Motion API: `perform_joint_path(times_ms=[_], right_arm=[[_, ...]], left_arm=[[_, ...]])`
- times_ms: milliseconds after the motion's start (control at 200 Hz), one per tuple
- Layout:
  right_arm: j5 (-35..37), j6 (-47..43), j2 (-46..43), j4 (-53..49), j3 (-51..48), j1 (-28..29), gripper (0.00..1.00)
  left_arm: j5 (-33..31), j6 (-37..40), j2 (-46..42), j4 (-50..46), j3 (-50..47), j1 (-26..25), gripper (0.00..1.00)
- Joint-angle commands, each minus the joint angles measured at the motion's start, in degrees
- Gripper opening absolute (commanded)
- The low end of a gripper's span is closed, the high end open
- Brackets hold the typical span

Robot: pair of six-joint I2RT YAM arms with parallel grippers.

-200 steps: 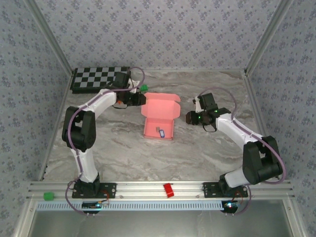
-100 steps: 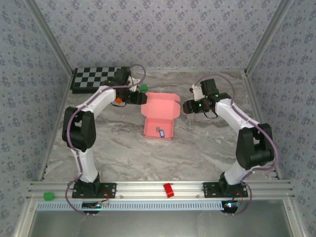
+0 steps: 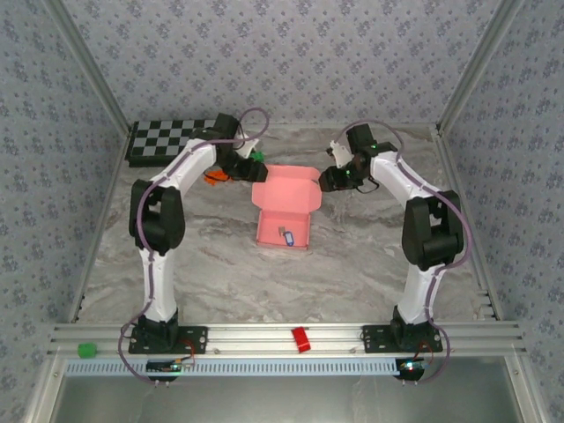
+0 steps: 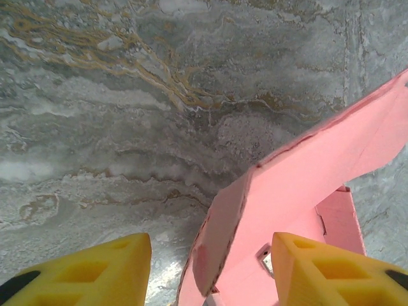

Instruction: Fold the paper box

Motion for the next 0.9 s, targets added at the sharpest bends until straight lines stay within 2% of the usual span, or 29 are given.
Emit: perform_joint_path(times_ms=[0, 590, 895], right_arm=[[-3.30, -0.94, 1.63, -2.92, 3.18, 0.35, 0.46], [-6.38, -0.59, 5.62, -4.23, 6.48, 1.88, 0.46], [-5.54, -0.59, 5.76, -5.05, 7.02, 2.27, 0.37]], left_arm=[[2.50, 1.58, 0.57, -4.05, 3.04, -0.69, 0.52], [2.66, 1.44, 1.30, -5.18, 3.80, -0.86, 0.46], [2.30, 1.26, 1.75, -5.48, 3.77, -0.94, 0.41]])
